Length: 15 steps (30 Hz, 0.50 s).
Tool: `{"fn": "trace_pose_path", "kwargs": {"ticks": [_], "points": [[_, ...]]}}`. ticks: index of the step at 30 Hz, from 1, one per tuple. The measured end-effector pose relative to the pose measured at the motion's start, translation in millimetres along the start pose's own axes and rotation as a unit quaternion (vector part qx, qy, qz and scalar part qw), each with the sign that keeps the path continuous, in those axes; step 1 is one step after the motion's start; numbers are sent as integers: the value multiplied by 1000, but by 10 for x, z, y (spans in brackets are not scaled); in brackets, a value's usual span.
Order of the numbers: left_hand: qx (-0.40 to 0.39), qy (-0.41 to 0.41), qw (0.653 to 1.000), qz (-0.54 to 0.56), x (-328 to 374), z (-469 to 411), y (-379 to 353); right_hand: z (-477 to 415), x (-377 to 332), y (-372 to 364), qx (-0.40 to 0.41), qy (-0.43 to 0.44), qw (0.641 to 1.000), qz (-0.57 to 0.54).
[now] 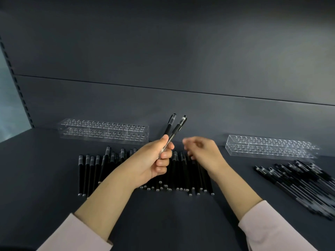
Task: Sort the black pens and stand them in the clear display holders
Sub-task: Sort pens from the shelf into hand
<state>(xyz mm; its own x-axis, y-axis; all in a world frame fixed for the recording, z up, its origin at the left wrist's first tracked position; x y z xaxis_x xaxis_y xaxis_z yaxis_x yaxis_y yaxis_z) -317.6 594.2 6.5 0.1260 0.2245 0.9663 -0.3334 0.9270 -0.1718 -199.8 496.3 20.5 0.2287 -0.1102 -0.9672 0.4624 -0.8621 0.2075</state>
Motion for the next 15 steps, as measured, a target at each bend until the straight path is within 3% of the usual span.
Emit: {"fn": "trace_pose_path", "kwargs": {"ticks": [3,5,9,11,15], "points": [[-17,-3,1000,-18,-14,15,-59,47,-98,-62,-41,-32,978,-204],[-28,-7,998,-58,-28,24,-101,76,-137,-130,-68,-42,961,-266],[3,-46,978,-205,-28,34,-89,119,-185,-210,-83,-20,949,-303],[48,-95,949,-296,73,77,-46,119,-190,-150,-56,-15,940,-335],[127,-156,903,-379,257,145,73,91,-66,133,24,-35,929,-368]]}}
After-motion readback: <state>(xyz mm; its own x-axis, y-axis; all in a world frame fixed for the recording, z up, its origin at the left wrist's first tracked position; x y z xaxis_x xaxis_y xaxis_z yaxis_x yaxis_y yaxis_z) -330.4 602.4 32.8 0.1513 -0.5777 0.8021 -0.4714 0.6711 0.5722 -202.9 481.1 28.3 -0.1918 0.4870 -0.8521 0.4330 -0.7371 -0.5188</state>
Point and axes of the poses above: each hand's wrist, its own z-axis away from the middle knuckle, its own y-axis out of the back of the hand, x = y × z, the point moved 10 cm from there along -z, towards the middle knuckle, and after that the axes turned 6 degrees about -z, right-handed, at the moved point
